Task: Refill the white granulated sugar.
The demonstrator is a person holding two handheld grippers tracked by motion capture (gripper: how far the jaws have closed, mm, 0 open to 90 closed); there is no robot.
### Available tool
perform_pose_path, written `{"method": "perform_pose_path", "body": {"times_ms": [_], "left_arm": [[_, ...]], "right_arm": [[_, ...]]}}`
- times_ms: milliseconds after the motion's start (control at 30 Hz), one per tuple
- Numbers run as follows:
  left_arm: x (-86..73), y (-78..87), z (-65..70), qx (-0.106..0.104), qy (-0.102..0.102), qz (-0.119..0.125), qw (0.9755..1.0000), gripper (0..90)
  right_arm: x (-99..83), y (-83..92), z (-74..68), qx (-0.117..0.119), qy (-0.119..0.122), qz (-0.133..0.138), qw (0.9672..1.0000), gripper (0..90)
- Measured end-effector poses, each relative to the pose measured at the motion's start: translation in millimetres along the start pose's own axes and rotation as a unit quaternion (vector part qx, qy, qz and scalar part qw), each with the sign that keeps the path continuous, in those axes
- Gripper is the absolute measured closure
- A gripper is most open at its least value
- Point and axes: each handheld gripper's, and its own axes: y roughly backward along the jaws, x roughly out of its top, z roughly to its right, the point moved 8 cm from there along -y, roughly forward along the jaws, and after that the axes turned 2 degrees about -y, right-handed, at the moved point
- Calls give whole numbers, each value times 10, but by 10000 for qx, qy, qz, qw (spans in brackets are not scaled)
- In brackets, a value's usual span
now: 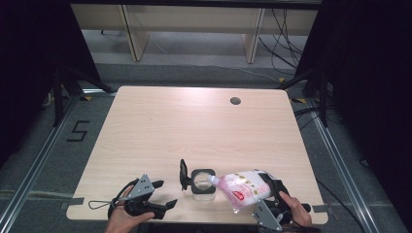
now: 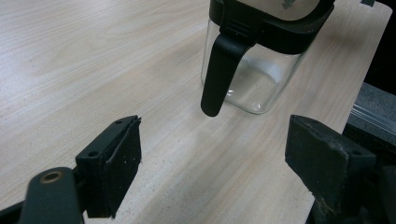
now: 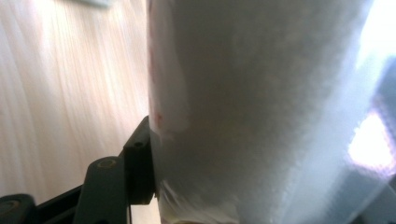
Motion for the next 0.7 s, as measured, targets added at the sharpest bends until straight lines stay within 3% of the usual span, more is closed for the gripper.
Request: {"method": "perform_pose_path", "body": {"times_ms": [33,67,100,167,200,233,267,467,500,533,567,600,633,667,700], "left_arm": [[3,-1,-6,0,-43,18,10000,180],[6,-7,0,-22,-40,50,10000,180],[-2,-9,18,-13,108,24,9999,180],[-2,-7,14,12,96,17,10000,181],[-7,0,-18,25,-99,-36,9999,181],[-2,-4,-17,17,-108,-5,9999,181],[6,-16,18,0,104,55,9999,181],[-8,-20,6,10,66,15,10000,181],[-5,-25,12,7,99,49,9999,181],[-13,-19,4,0,49,-13,10000,181],[-10,-17,5,11,72,-19,10000,181],[-5,-14,-8,17,-41,-18,10000,182],[-4,-17,-9,9,-69,18,10000,182],[-9,-11,-11,11,-96,-15,10000,182],[-10,-8,-12,15,-86,-26,10000,182]], "right_arm": [[8,-3,3,-48,126,-7,9999,403],[28,9,18,-112,425,-75,9990,404],[26,1,13,-252,483,-113,9985,404],[57,-4,46,-399,1001,-155,9941,404],[63,-15,45,-429,1046,-152,9935,405],[66,-20,47,-467,1045,-138,9933,406],[67,-10,47,-480,1091,-254,9925,406],[152,-12,127,-715,1859,-329,9794,408],[150,-16,110,-718,1724,-337,9818,408],[169,-18,121,-723,1851,-331,9795,408],[198,-16,146,-755,2075,-341,9747,408],[204,-26,139,-733,2134,-345,9736,409],[172,-17,106,-772,1841,-446,9788,409],[195,-24,123,-824,1980,-349,9761,410],[231,-26,157,-851,2247,-281,9703,411]]}}
